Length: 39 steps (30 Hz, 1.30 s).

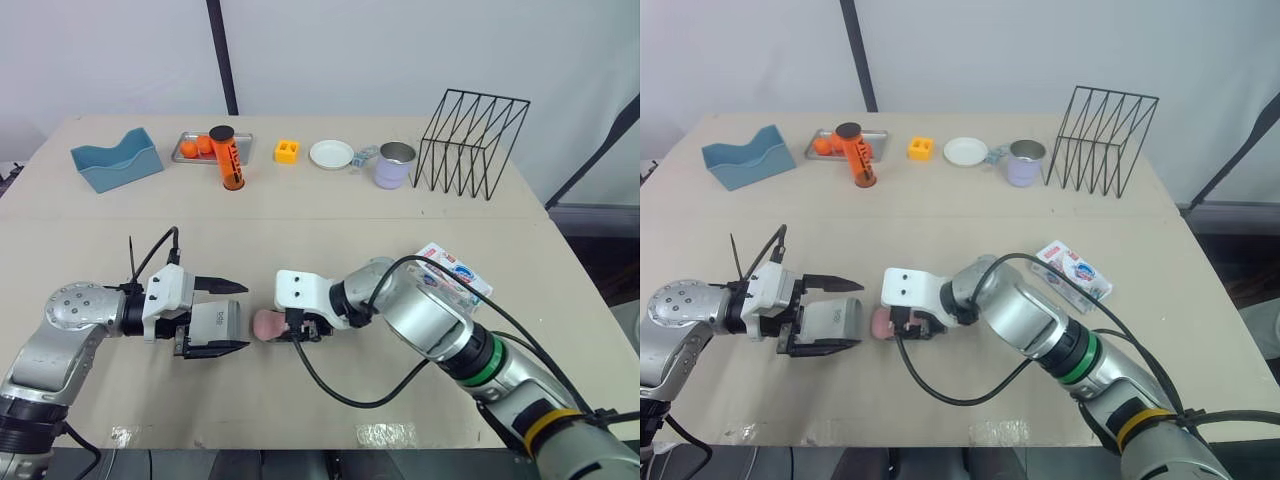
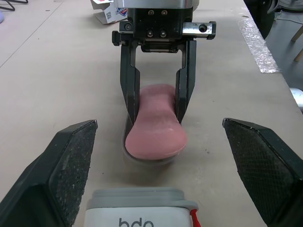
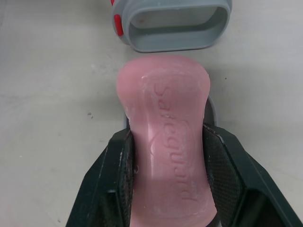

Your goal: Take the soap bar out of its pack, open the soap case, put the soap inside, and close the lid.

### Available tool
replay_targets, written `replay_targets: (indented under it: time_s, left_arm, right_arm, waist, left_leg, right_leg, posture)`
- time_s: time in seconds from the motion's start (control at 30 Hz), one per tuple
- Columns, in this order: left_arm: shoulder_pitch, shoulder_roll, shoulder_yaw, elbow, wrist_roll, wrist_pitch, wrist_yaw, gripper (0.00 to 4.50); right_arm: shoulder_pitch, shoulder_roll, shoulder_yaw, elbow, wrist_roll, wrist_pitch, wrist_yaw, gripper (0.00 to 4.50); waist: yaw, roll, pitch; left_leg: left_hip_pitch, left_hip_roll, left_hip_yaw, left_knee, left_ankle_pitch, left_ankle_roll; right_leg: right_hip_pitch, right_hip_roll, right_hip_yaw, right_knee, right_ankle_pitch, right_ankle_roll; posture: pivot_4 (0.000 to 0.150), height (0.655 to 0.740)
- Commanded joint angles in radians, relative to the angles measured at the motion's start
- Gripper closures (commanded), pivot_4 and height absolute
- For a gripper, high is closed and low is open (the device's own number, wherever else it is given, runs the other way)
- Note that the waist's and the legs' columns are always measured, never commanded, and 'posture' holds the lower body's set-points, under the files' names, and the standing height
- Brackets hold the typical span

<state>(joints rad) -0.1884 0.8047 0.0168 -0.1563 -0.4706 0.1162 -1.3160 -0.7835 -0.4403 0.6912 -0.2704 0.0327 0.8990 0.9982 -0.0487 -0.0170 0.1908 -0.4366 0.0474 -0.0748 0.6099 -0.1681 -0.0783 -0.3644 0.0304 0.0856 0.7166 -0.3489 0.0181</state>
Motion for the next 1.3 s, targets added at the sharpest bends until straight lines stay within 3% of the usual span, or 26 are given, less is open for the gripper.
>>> replay_targets:
  time_s: [0.03, 0.2, 0.3, 0.37, 0.43, 0.8, 1.3]
  left_arm:
    - [0.002, 0.000, 0.011, -0.019, -0.004, -0.011, -0.002, 0.00]
    - [0.001, 0.000, 0.010, -0.014, 0.000, -0.014, -0.004, 0.00]
    - [0.001, 0.000, 0.010, -0.012, 0.001, -0.015, -0.003, 0.00]
    - [0.000, -0.001, 0.010, -0.011, 0.002, -0.016, -0.003, 0.00]
    - [0.000, -0.001, 0.009, -0.009, 0.003, -0.017, -0.003, 0.00]
    - [0.004, -0.002, 0.006, -0.010, 0.006, -0.019, -0.008, 0.00]
    - [0.028, -0.005, 0.005, -0.032, 0.004, -0.018, 0.005, 0.00]
  right_arm:
    - [-0.010, -0.013, 0.002, -0.005, -0.004, -0.001, 0.001, 2.90]
    - [-0.013, -0.018, 0.000, -0.008, 0.006, 0.007, 0.009, 2.90]
    - [-0.016, -0.018, -0.004, -0.014, 0.013, 0.014, 0.012, 1.39]
    - [-0.016, -0.016, -0.008, -0.018, 0.018, 0.019, 0.012, 0.95]
    - [-0.017, -0.016, -0.010, -0.022, 0.023, 0.022, 0.014, 0.05]
    - [-0.024, -0.063, -0.100, -0.049, 0.106, -0.003, 0.069, 0.02]
    - [0.379, -0.192, -0.624, 0.035, 0.376, -0.659, 0.239, 0.02]
  waist:
    - [0.000, 0.000, 0.000]
    - [0.000, 0.000, 0.000]
    - [0.000, 0.000, 0.000]
    - [0.000, 0.000, 0.000]
    - [0.000, 0.000, 0.000]
    - [0.000, 0.000, 0.000]
    - [0.001, 0.000, 0.000]
  left_leg:
    - [0.000, 0.000, 0.000, 0.000, 0.000, 0.000]
    - [0.000, 0.000, 0.000, 0.000, 0.000, 0.000]
    - [0.000, 0.000, -0.001, 0.000, 0.000, 0.000]
    - [-0.001, 0.000, -0.001, 0.000, 0.000, 0.000]
    - [-0.001, 0.000, -0.001, 0.000, 0.000, 0.000]
    - [-0.001, 0.000, -0.002, 0.000, 0.000, -0.001]
    - [-0.001, 0.000, -0.002, 0.000, 0.001, -0.001]
  right_leg:
    - [0.000, 0.000, 0.000, 0.000, 0.000, 0.000]
    - [0.000, 0.000, 0.000, 0.000, 0.000, 0.000]
    - [0.000, 0.000, 0.000, 0.000, 0.000, 0.000]
    - [0.000, 0.000, 0.000, 0.000, 0.000, 0.000]
    - [-0.001, 0.000, -0.001, 0.000, 0.000, 0.000]
    - [-0.001, 0.000, -0.001, 0.000, 0.000, 0.000]
    - [0.000, 0.000, -0.001, 0.000, 0.000, 0.000]
  posture:
    - [0.150, 0.7400]
    - [0.150, 0.7400]
    - [0.150, 0.7400]
    - [0.150, 0.7400]
    - [0.150, 0.7400]
    - [0.150, 0.7400]
    - [0.150, 0.7400]
